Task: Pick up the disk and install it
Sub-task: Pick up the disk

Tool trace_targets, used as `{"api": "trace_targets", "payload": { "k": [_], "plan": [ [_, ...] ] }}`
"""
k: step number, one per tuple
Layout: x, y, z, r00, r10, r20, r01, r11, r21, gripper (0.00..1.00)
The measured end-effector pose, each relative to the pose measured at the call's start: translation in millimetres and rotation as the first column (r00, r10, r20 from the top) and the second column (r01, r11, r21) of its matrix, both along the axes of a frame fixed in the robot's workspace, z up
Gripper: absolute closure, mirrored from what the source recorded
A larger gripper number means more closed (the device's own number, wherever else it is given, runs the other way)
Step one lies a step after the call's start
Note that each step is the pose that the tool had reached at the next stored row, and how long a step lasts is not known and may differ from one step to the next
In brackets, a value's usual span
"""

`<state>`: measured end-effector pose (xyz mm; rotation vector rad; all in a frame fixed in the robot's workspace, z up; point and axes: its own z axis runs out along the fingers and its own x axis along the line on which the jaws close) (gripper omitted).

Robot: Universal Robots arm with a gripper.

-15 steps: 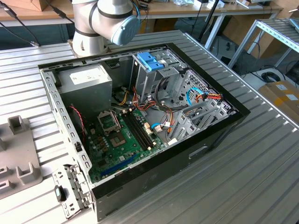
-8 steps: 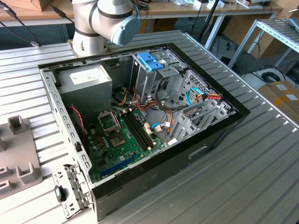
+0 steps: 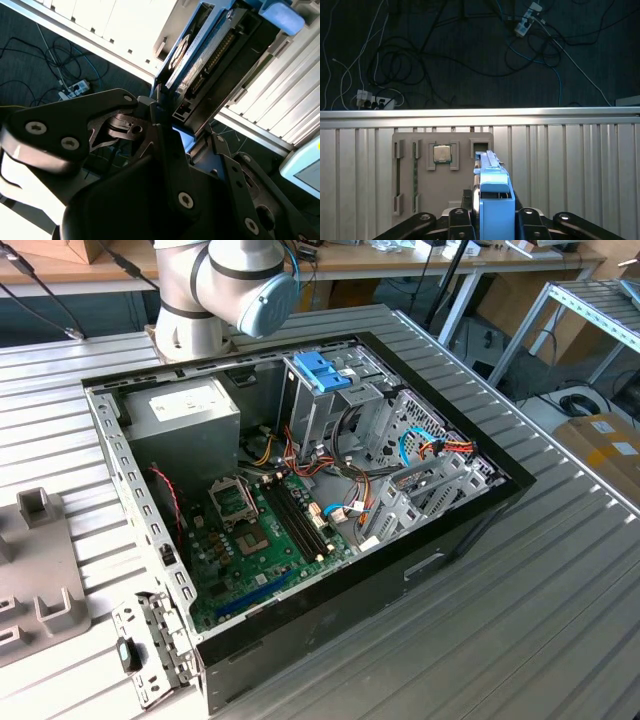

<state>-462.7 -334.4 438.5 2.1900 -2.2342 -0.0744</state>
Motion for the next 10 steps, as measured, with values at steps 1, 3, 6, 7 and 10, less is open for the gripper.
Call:
{"api": "trace_targets", "payload": {
  "k": [1,3,6,7,10],
  "plan": [
    [0.0,0.0,0.3,1.0,0.0,0.0001,0.0,1.0,0.0,0.63],
    [0.0,0.0,1.1,1.0,0.0,0.0,0.0,1.0,0.0,0.63],
    [0.0,0.0,2.2,1.0,0.0,0.0,0.0,1.0,0.0,0.63],
    [0.0,0.0,2.5,1.0,0.0,0.0001,0.0,1.0,0.0001,0.63],
    [0.0,0.0,3.5,1.0,0.0,0.0001,0.0,1.0,0.0001,0.63]
  ]
}}
